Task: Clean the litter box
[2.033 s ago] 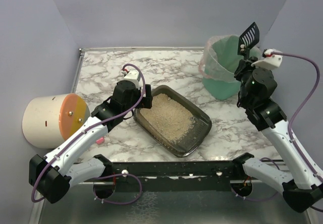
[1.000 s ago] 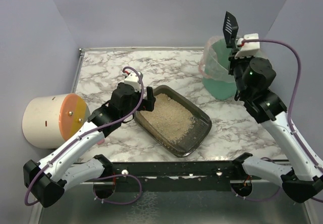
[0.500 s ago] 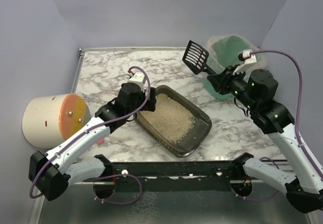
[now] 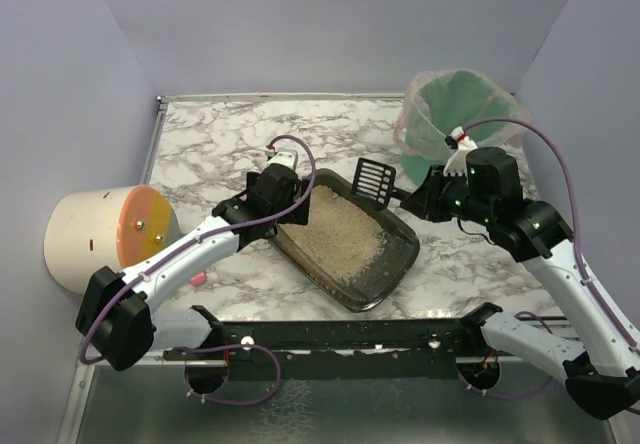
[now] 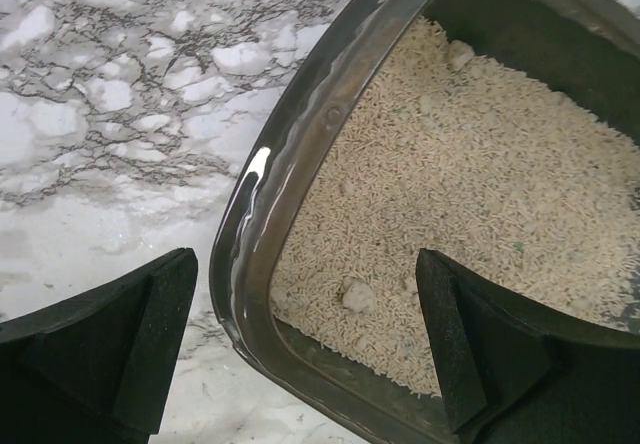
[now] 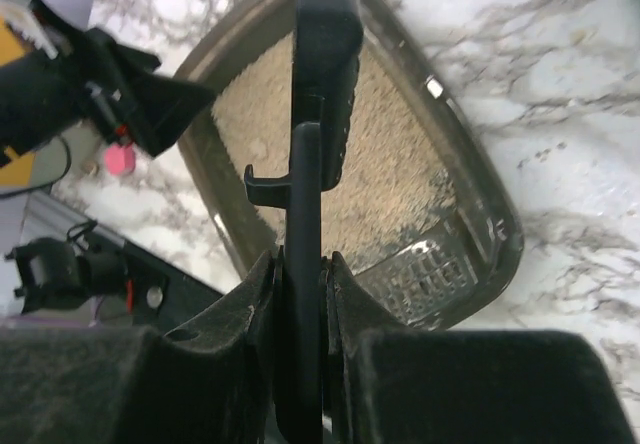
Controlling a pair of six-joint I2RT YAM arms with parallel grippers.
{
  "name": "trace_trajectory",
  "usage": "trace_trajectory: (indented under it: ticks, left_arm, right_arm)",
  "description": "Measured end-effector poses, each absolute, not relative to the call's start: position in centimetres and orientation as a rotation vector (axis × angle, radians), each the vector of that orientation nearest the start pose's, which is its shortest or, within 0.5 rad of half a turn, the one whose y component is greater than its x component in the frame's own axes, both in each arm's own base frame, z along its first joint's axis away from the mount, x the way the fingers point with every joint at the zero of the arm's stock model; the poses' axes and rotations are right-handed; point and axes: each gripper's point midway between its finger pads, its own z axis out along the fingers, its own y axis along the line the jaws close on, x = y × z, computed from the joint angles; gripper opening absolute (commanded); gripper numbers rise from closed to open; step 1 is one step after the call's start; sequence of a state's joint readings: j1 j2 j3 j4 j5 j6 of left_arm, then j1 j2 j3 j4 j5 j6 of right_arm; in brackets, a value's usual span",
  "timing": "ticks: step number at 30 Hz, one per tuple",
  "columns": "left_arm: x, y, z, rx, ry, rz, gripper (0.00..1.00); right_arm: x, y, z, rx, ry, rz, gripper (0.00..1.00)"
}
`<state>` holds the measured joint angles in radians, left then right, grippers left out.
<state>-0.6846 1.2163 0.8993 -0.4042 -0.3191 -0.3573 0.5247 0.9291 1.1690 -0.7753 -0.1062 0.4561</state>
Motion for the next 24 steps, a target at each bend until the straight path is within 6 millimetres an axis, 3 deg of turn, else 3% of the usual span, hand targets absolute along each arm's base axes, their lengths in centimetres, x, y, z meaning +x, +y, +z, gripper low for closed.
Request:
trace_trajectory:
  ticks: [3,10,16,24]
  left_arm:
    - [29.2,-17.6,13.9,0.192,2.28,-0.126,0.99]
    - [29.6,-16.5,11.7,0.178,2.355,-0.041,0.91]
    - [30.0,-16.3,10.6,0.171,2.399,-0.027,0.71]
    - [29.9,-16.6,9.6,0.182,2.442,-0.055,0.44]
  right_arm:
    - [21.0,18.0,27.1,-0.168,2.268,0.746,0.0]
    - [20.0,18.4,24.8,-0.215,2.468,0.728,0.0]
    - [18.6,17.5,22.1,-0.221,2.669,0.639,0.0]
    - [18.7,17.0,22.5,-0.165,2.768,0.561,0.0]
